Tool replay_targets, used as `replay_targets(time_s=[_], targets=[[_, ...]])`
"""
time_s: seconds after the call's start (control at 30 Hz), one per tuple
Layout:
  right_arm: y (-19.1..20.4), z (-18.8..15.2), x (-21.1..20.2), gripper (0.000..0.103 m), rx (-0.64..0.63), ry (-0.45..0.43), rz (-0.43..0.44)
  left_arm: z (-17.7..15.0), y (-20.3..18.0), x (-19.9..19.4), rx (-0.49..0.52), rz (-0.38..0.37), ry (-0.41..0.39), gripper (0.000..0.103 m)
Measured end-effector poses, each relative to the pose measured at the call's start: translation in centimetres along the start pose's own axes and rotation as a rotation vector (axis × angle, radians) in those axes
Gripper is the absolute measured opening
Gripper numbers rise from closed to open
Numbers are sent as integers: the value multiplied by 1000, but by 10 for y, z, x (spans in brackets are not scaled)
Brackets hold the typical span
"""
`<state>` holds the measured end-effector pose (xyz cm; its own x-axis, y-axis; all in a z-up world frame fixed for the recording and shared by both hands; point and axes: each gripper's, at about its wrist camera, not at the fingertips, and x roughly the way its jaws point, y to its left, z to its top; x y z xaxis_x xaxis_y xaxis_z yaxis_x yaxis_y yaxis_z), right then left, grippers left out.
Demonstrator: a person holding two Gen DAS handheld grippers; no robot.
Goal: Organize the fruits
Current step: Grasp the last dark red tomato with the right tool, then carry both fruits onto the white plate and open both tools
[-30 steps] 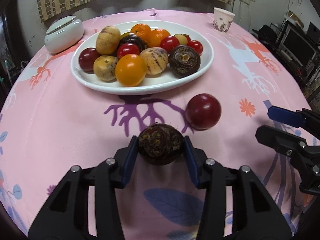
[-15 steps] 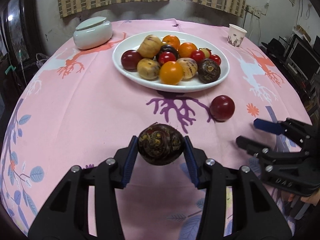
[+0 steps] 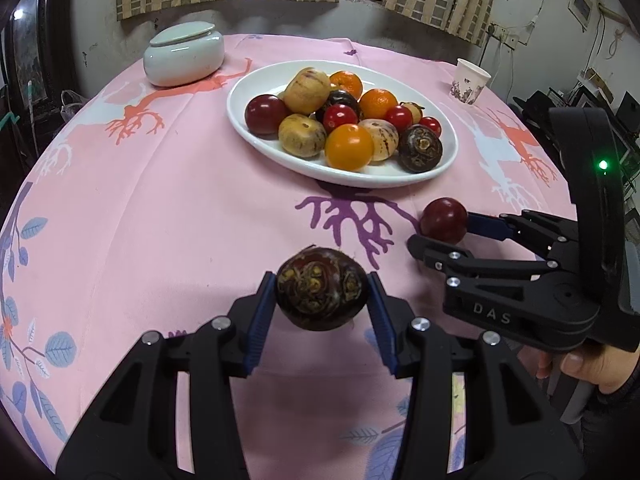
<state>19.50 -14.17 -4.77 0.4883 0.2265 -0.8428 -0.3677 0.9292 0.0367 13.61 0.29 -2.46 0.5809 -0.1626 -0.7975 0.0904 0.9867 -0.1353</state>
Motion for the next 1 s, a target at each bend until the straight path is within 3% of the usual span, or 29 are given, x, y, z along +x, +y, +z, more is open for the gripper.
replay_targets(time_s=[0.13, 0.57, 0.83, 1.0], targets=[[2, -2, -2, 41, -8, -8, -12, -1, 2, 3, -10, 1, 9, 46], [-16, -24, -59, 40, 48, -111, 18, 1, -4, -3, -18, 4, 14, 46], [-27, -29, -99, 40, 26, -177, 32, 7, -24, -35, 82, 36, -40, 46], [-28, -16, -114, 40, 6, -216, 33, 32, -32, -49, 107, 34, -66, 46]])
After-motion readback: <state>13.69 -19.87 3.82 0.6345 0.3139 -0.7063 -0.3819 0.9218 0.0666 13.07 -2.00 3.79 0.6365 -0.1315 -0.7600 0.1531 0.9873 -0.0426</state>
